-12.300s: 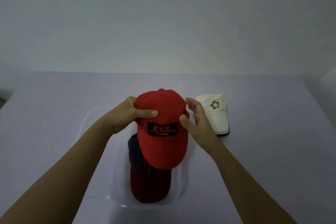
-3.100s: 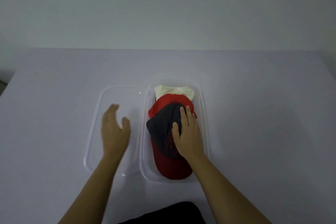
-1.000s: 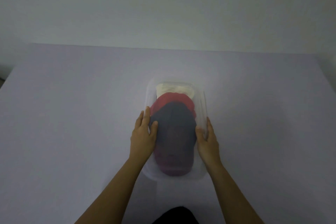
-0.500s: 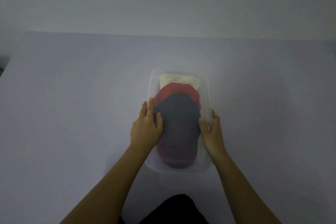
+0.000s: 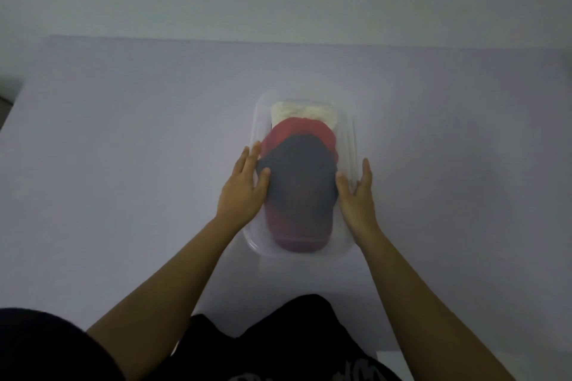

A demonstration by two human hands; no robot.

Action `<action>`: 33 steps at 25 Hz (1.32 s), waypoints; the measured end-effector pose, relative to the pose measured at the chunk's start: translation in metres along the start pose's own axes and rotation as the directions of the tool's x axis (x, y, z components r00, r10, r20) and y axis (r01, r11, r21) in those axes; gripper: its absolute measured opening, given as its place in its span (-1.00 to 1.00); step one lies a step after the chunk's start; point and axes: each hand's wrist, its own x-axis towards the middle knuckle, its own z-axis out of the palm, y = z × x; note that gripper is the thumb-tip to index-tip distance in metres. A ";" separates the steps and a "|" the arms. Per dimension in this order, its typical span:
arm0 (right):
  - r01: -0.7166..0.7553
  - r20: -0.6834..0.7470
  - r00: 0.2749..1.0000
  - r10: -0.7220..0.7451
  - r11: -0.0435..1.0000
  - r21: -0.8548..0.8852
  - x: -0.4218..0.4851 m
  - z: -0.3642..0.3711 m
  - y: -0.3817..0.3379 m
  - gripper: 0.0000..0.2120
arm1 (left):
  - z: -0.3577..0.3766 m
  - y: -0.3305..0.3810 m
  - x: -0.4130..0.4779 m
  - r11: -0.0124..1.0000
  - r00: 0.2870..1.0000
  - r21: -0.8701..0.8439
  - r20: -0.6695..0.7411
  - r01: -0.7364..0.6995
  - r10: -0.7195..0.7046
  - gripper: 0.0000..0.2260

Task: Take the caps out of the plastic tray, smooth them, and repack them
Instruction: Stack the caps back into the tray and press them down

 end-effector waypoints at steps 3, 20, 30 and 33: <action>-0.060 -0.066 0.996 0.063 0.997 0.049 -0.007 -0.012 -0.003 -0.36 | -0.008 -0.004 -0.015 0.952 0.986 -0.257 0.035 0.164 -0.160 -0.41; -0.034 0.164 0.986 0.013 0.991 0.128 0.088 -0.036 -0.028 -0.61 | 0.006 0.040 0.077 0.732 0.941 -0.596 0.156 0.331 -0.299 -0.38; -0.026 0.268 0.964 -0.003 0.994 0.104 0.150 -0.028 -0.049 -0.53 | 0.004 0.058 0.132 0.699 0.918 -0.604 0.161 0.382 -0.362 -0.43; -0.013 0.257 0.966 0.007 1.000 0.021 0.152 -0.027 -0.053 -0.23 | 0.003 0.063 0.135 0.723 0.912 -0.562 0.177 0.402 -0.370 -0.38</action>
